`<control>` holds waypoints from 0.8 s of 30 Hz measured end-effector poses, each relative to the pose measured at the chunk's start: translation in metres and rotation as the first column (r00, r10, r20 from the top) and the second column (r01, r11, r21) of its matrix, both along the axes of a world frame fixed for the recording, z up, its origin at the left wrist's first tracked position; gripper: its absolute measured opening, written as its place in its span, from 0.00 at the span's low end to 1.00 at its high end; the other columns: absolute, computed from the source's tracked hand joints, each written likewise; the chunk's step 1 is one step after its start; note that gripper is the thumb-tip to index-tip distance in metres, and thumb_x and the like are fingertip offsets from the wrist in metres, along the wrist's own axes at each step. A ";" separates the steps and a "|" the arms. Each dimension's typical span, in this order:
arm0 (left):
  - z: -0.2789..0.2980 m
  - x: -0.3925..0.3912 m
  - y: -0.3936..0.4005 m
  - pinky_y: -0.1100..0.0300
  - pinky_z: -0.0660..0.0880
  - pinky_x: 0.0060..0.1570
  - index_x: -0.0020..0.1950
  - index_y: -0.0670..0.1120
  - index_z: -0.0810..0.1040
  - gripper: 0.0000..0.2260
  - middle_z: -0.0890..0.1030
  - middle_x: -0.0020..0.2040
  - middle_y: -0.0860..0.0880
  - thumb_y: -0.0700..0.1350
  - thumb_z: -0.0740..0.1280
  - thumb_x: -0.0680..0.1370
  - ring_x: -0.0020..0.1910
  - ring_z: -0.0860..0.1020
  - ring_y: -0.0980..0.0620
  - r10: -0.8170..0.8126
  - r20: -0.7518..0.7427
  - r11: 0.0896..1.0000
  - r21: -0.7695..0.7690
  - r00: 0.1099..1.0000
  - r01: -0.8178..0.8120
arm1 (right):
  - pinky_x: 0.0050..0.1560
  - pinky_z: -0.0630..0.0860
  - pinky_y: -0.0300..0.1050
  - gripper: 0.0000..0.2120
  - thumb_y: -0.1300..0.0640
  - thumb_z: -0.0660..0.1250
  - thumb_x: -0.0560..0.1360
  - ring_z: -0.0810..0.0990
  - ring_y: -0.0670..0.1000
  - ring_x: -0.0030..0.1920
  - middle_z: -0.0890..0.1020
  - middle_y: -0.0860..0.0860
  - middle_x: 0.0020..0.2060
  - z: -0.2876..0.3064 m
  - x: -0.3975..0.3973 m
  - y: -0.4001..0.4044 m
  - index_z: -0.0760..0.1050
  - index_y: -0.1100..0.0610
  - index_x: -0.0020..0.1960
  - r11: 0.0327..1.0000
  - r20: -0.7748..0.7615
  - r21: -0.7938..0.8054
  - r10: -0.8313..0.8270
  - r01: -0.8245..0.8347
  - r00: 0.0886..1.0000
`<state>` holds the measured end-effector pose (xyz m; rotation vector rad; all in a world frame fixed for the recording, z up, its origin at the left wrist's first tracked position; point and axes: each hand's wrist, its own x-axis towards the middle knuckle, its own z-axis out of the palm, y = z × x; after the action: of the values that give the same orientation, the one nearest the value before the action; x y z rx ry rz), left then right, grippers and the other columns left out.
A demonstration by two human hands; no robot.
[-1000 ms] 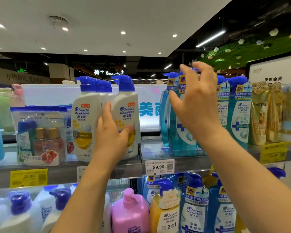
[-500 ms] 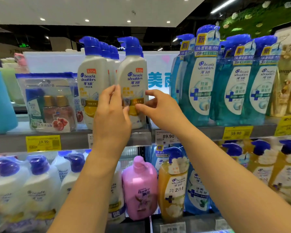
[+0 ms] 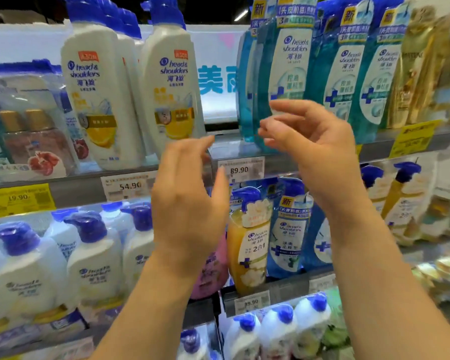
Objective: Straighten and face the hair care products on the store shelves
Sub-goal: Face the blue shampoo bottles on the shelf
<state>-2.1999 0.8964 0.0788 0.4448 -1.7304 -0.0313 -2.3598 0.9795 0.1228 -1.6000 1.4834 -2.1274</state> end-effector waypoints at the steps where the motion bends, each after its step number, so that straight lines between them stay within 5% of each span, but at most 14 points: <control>1: -0.010 -0.005 0.007 0.54 0.79 0.51 0.62 0.37 0.78 0.16 0.79 0.53 0.43 0.39 0.72 0.75 0.51 0.79 0.48 -0.054 0.044 0.998 0.047 0.998 0.052 | 0.49 0.83 0.43 0.09 0.59 0.71 0.77 0.87 0.51 0.47 0.88 0.52 0.45 -0.010 -0.006 0.013 0.81 0.51 0.57 0.999 0.032 0.013 -0.038 0.038 0.999; 3: -0.030 -0.016 0.018 0.56 0.77 0.57 0.65 0.38 0.76 0.20 0.80 0.55 0.44 0.41 0.74 0.74 0.54 0.79 0.48 -0.117 0.158 0.972 0.219 0.981 0.080 | 0.45 0.82 0.40 0.07 0.59 0.70 0.78 0.87 0.52 0.43 0.88 0.51 0.43 -0.031 -0.019 0.036 0.83 0.51 0.54 0.990 0.074 0.074 -0.124 0.119 0.990; 6: -0.052 -0.032 0.027 0.69 0.57 0.64 0.77 0.40 0.63 0.36 0.72 0.69 0.41 0.47 0.75 0.74 0.67 0.71 0.46 -0.162 0.341 0.916 0.401 0.926 0.012 | 0.41 0.81 0.37 0.07 0.60 0.70 0.78 0.87 0.50 0.40 0.88 0.50 0.40 -0.060 -0.039 0.062 0.84 0.49 0.50 0.957 0.130 0.157 -0.267 0.246 0.955; 10: -0.061 -0.047 0.032 0.54 0.71 0.61 0.79 0.43 0.55 0.41 0.61 0.74 0.37 0.49 0.74 0.74 0.65 0.73 0.39 -0.144 0.439 0.913 0.405 0.887 -0.053 | 0.39 0.81 0.36 0.07 0.60 0.71 0.77 0.85 0.46 0.38 0.87 0.47 0.38 -0.081 -0.073 0.085 0.84 0.49 0.47 0.891 0.186 0.232 -0.434 0.390 0.881; 14: -0.071 -0.055 0.032 0.44 0.72 0.62 0.80 0.46 0.51 0.43 0.53 0.76 0.33 0.50 0.74 0.74 0.67 0.70 0.31 -0.077 0.509 0.885 0.431 0.857 -0.177 | 0.46 0.84 0.48 0.05 0.57 0.72 0.74 0.84 0.46 0.41 0.86 0.48 0.40 -0.090 -0.112 0.099 0.84 0.48 0.48 0.810 0.249 0.258 -0.582 0.526 0.774; 17: -0.081 -0.062 0.031 0.43 0.71 0.63 0.80 0.49 0.44 0.46 0.61 0.74 0.32 0.53 0.73 0.74 0.68 0.69 0.31 -0.074 0.524 0.857 0.468 0.849 -0.214 | 0.52 0.83 0.55 0.11 0.51 0.73 0.72 0.83 0.47 0.49 0.85 0.44 0.48 -0.098 -0.140 0.102 0.81 0.45 0.55 0.725 0.142 0.345 -0.668 0.596 0.730; 20: -0.087 -0.073 0.031 0.41 0.73 0.60 0.80 0.53 0.38 0.50 0.73 0.66 0.36 0.55 0.73 0.73 0.62 0.74 0.35 -0.049 0.504 0.861 0.459 0.862 -0.219 | 0.54 0.82 0.59 0.24 0.48 0.72 0.75 0.81 0.50 0.55 0.80 0.46 0.61 -0.107 -0.165 0.095 0.73 0.46 0.69 0.675 -0.013 0.504 -0.618 0.539 0.786; 24: -0.091 -0.081 0.029 0.40 0.73 0.61 0.79 0.58 0.41 0.53 0.77 0.64 0.39 0.51 0.78 0.69 0.61 0.74 0.36 0.040 0.461 0.819 0.493 0.886 -0.294 | 0.61 0.78 0.62 0.34 0.48 0.71 0.76 0.78 0.55 0.64 0.74 0.49 0.71 -0.118 -0.184 0.084 0.60 0.48 0.78 0.663 -0.124 0.579 -0.503 0.474 0.855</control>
<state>-2.2806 0.9250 -0.0125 1.1105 -2.1059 -0.3353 -2.5440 1.0631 0.0046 -0.9768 2.4641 -1.5705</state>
